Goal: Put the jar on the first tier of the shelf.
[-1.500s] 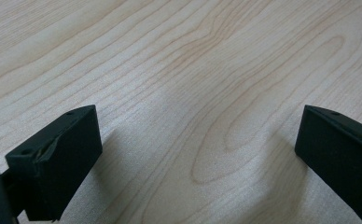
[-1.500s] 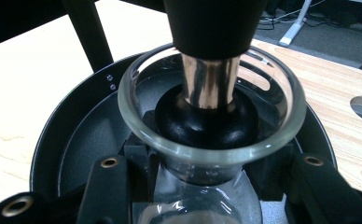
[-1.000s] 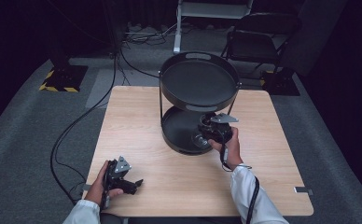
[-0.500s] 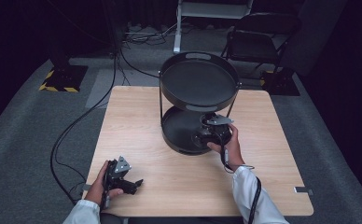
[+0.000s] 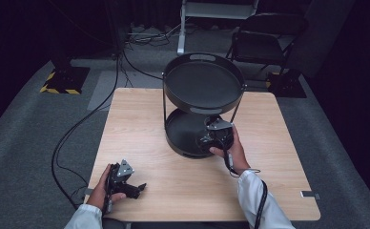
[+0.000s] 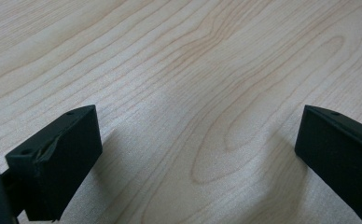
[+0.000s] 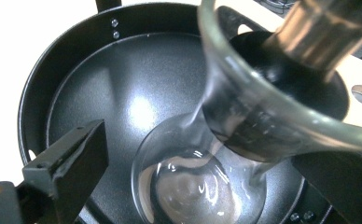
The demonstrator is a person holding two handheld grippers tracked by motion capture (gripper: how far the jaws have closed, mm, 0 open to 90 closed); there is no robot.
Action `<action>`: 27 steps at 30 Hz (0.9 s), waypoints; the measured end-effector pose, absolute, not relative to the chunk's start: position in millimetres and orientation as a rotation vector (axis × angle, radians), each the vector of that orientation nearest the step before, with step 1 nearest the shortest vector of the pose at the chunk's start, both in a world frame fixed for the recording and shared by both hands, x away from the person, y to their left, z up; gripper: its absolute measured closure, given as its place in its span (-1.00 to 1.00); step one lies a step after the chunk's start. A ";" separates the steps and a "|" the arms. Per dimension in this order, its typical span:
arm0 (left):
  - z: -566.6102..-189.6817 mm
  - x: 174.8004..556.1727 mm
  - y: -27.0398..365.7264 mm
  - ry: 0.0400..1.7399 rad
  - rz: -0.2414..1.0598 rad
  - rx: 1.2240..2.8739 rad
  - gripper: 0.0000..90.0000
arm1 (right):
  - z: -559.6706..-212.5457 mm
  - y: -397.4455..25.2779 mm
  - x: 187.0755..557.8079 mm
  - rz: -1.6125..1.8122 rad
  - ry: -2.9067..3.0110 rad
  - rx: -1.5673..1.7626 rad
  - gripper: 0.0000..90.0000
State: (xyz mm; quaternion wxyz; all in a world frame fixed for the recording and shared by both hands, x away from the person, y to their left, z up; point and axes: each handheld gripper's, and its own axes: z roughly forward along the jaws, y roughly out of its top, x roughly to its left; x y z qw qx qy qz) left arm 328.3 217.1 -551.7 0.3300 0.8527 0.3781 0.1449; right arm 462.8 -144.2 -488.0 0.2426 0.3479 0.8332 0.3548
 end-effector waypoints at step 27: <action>-551.7 328.3 217.0 0.989 0.379 2.230 -1.00 | -467.4 -153.8 452.7 0.914 2.292 0.884 -0.92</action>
